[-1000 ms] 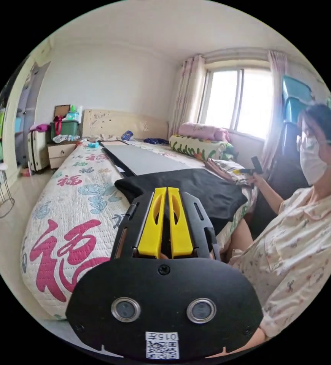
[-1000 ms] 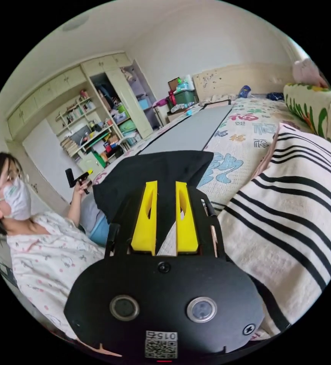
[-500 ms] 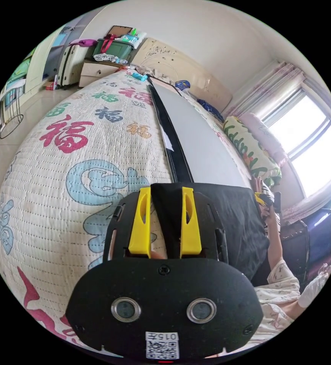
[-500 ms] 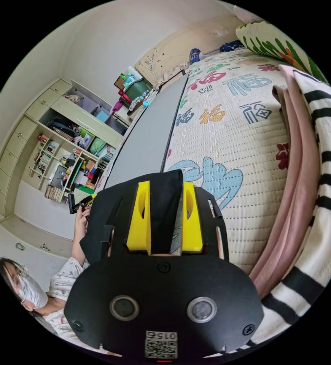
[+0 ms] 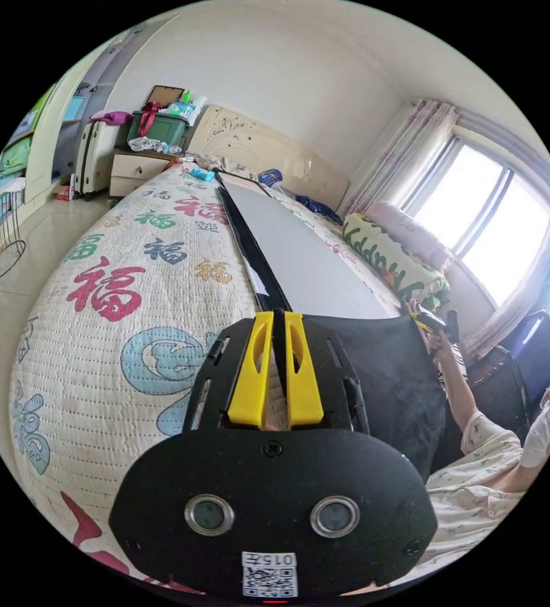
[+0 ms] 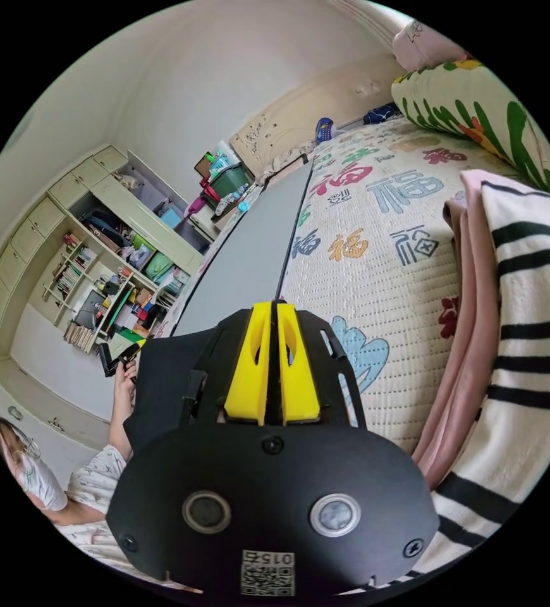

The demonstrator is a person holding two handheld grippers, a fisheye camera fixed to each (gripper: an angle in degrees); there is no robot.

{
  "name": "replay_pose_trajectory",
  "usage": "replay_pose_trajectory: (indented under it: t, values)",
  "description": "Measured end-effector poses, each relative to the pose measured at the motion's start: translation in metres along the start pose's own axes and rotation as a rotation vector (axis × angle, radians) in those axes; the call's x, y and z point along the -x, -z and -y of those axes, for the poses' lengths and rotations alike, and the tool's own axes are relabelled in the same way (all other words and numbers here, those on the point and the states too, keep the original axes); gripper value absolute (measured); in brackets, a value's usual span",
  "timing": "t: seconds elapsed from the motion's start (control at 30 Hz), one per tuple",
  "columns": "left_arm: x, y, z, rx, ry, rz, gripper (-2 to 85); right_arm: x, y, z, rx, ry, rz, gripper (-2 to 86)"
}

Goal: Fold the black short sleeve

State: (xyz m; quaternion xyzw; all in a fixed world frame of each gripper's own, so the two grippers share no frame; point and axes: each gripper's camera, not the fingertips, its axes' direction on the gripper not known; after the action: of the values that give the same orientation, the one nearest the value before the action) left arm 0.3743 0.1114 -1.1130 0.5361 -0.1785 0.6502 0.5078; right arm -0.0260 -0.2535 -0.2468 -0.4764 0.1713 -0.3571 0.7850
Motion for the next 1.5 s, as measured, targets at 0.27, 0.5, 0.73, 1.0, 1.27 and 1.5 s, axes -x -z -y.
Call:
replay_pose_trajectory:
  t: [0.27, 0.5, 0.73, 1.0, 1.27, 1.5]
  values:
    - [0.022, -0.05, 0.022, 0.005, 0.009, 0.062, 3.2, 0.056, -0.061, 0.01, -0.009, 0.098, -0.251, 4.5]
    - [0.054, -0.064, 0.012, -0.006, 0.073, -0.023, 9.2, 0.235, -0.069, -0.07, -0.154, 0.663, -0.442, 8.0]
    - [0.071, -0.072, 0.0, 0.023, 0.129, -0.132, 9.3, 0.304, -0.099, -0.11, -0.112, 0.876, -0.237, 6.8]
    - [0.064, -0.092, 0.005, 0.065, 0.139, -0.136, 8.6, 0.398, -0.236, -0.168, 0.343, 1.245, 0.129, 9.7]
    - [0.054, -0.108, 0.007, 0.086, 0.185, -0.171, 5.9, 0.409, -0.332, -0.172, 0.578, 1.306, 0.096, 8.7]
    - [0.017, -0.115, 0.011, 0.1, 0.147, -0.152, -0.1, 0.388, -0.341, -0.143, 0.551, 1.224, 0.121, 1.3]
